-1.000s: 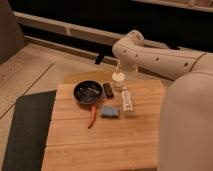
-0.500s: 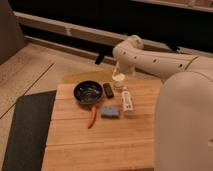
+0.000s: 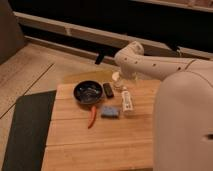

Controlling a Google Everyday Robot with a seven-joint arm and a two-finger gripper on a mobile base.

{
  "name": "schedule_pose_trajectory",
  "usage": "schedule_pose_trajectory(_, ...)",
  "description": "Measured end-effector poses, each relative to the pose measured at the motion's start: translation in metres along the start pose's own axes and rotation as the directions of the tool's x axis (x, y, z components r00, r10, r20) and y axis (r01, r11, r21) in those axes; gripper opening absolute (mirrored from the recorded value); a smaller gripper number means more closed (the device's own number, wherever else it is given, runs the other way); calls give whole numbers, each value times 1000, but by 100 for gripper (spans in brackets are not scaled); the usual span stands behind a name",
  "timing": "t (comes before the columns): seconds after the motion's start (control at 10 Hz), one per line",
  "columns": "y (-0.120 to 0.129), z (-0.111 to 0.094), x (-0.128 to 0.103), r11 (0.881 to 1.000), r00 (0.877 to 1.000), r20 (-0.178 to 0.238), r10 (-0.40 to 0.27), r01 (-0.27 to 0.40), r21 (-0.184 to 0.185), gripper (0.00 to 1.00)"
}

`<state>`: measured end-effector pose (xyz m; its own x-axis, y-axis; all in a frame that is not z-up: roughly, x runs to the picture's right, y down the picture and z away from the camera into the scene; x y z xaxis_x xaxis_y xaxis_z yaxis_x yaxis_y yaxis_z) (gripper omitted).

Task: Place the bottle in the ceramic bowl

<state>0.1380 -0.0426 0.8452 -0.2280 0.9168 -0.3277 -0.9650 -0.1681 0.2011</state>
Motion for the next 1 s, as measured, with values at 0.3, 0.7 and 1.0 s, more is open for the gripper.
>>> schedule_pose_trajectory(0.3,24,5,7,999,1000,30,4,-3,-40,65)
schedule_pose_trajectory(0.7,42,8,27,992,999,35,25,-20,-123,65)
schedule_pose_trajectory(1.0,44,7,27,992,999,31,28,-23,-127,65)
